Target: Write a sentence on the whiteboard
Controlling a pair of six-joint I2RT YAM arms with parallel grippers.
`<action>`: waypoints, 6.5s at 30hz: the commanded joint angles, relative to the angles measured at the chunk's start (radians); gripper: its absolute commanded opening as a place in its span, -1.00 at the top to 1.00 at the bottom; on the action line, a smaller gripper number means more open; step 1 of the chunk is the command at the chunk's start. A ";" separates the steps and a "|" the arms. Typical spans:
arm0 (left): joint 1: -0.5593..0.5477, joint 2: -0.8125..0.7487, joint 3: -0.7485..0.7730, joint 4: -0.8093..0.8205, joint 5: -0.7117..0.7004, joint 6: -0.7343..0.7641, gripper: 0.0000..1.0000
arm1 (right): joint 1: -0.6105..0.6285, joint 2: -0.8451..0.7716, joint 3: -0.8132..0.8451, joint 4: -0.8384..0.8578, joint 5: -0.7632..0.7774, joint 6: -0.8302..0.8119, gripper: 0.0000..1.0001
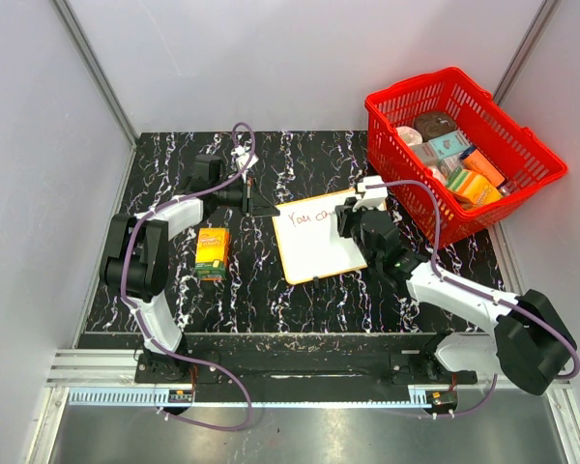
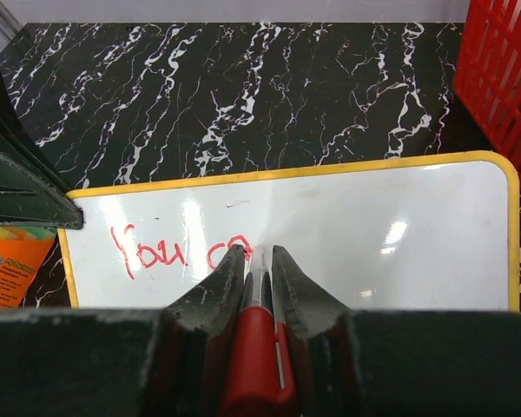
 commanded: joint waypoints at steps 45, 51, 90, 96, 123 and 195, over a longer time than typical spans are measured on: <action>-0.036 -0.025 -0.003 -0.038 -0.021 0.113 1.00 | -0.013 -0.041 -0.031 -0.015 -0.041 0.030 1.00; -0.034 -0.027 -0.003 -0.039 -0.021 0.113 1.00 | -0.013 -0.032 -0.005 -0.010 -0.006 0.022 1.00; -0.036 -0.030 -0.006 -0.038 -0.019 0.116 1.00 | -0.026 -0.006 0.037 0.008 0.056 0.004 1.00; -0.036 -0.028 -0.006 -0.039 -0.018 0.116 1.00 | -0.026 -0.013 0.026 -0.013 0.033 0.012 1.00; -0.037 -0.033 -0.006 -0.044 -0.022 0.121 1.00 | -0.026 -0.147 -0.022 -0.050 -0.004 0.025 1.00; -0.047 0.058 0.102 -0.216 -0.111 0.118 1.00 | 0.331 -0.022 -0.115 0.307 0.174 -0.192 1.00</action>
